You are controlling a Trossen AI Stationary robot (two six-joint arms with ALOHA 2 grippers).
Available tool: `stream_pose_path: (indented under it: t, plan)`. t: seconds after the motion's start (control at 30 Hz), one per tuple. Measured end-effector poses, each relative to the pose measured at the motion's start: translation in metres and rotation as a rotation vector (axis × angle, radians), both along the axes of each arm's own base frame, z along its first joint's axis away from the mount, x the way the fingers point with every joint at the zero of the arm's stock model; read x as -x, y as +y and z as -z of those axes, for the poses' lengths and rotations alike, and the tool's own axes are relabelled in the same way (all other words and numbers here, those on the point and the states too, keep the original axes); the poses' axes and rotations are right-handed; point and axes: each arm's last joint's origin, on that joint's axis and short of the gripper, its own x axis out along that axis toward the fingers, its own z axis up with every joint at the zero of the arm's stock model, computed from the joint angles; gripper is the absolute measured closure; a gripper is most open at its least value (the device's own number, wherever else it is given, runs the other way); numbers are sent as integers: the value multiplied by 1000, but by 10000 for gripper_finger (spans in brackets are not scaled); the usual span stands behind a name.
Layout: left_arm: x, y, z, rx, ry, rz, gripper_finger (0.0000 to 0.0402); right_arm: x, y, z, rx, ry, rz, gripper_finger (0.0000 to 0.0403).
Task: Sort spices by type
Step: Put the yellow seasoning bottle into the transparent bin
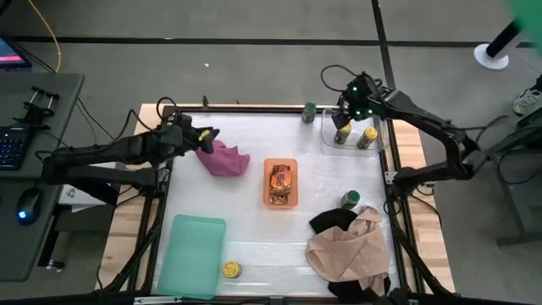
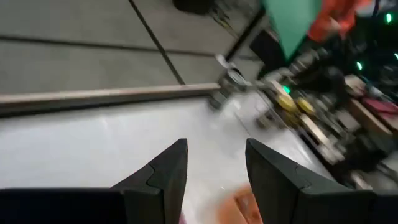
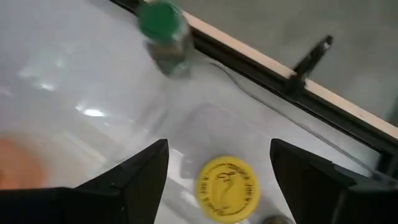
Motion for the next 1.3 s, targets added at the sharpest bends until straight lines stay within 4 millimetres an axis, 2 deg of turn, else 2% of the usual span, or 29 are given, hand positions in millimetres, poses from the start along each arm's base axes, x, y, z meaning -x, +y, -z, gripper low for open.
stream_pose_path:
  t: [0.17, 0.3, 0.4, 0.53, 0.67, 0.87, 1.1, 1.3]
  plan:
    - [-1, 1, 0, 103, -58, 60, 255, 7, 15, -18, 5, -105, 36, 129]
    - [-2, 13, -2, 15, -40, -34, 255, 9, 16, -26, 40, -173, 122, 128]
    - [-5, 26, -4, -69, -12, -81, 255, 10, 15, -26, 67, -148, 167, 128]
    - [-8, 34, 1, -62, 48, 1, 255, 11, 17, -23, 43, -102, 165, 128]
    - [-8, 28, 8, 82, 28, 104, 255, 9, 27, -22, 17, -73, 109, 128]
    - [-7, 10, 7, 241, -53, 172, 255, 10, 48, -35, 59, -115, -12, 128]
    - [-10, -6, 6, 296, -77, 237, 255, 19, 72, -53, 102, -202, -92, 128]
    - [-9, -8, 6, 282, -72, 217, 255, 22, 76, -57, 140, -197, -121, 128]
